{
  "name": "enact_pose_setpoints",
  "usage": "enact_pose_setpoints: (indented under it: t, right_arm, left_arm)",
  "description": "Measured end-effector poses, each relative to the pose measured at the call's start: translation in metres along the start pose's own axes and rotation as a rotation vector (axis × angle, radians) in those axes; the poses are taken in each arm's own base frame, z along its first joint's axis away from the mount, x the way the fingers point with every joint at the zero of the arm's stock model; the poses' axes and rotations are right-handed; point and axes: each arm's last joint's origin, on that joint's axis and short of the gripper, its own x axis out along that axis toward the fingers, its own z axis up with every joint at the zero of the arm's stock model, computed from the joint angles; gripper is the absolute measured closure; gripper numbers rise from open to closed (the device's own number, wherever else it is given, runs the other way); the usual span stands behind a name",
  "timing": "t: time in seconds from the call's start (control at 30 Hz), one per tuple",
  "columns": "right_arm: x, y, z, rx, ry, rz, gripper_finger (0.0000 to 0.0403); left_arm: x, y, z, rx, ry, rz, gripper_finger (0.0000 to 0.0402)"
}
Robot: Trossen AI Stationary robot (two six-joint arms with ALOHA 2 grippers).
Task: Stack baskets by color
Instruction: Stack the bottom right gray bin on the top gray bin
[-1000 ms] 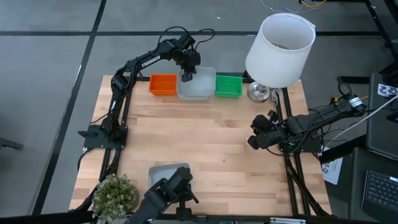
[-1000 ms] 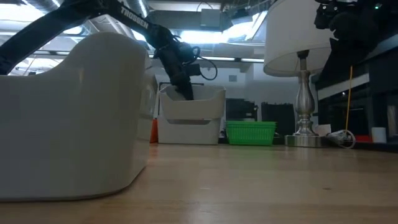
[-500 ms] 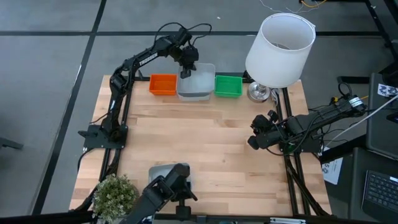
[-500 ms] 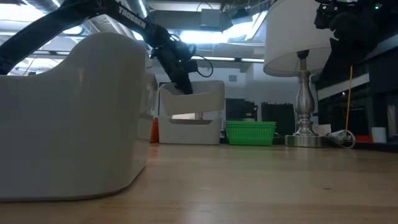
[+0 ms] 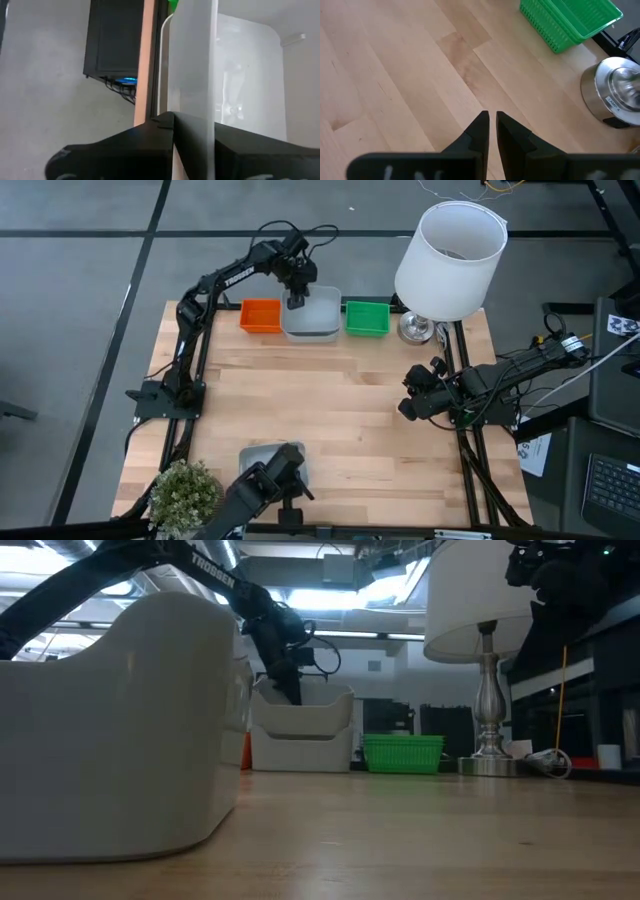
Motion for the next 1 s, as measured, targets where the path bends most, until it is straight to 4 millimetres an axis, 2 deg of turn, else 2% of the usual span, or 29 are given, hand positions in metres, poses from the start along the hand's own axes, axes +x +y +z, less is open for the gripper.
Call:
enact_pose_setpoints:
  t: [0.2, 0.57, 0.8, 1.0]
  right_arm:
    - [0.0, 0.0, 0.0, 0.0, 0.0, 0.0, 0.0366]
    - [0.0, 0.0, 0.0, 0.0, 0.0, 0.001, 0.0366]
    - [0.0, 0.0, 0.0, 0.001, 0.0, 0.001, 0.0366]
    - [0.0, 0.0, 0.0, 0.0, 0.0, 0.001, 0.0366]
  left_arm:
    - [0.011, -0.003, -0.006, 0.001, 0.004, -0.013, 0.0401]
    - [0.014, 0.001, -0.012, -0.015, -0.039, -0.072, 0.0401]
    - [0.036, 0.006, -0.023, -0.045, 0.009, -0.085, 0.0401]
    - [0.042, 0.005, -0.017, -0.05, 0.013, -0.012, 0.0366]
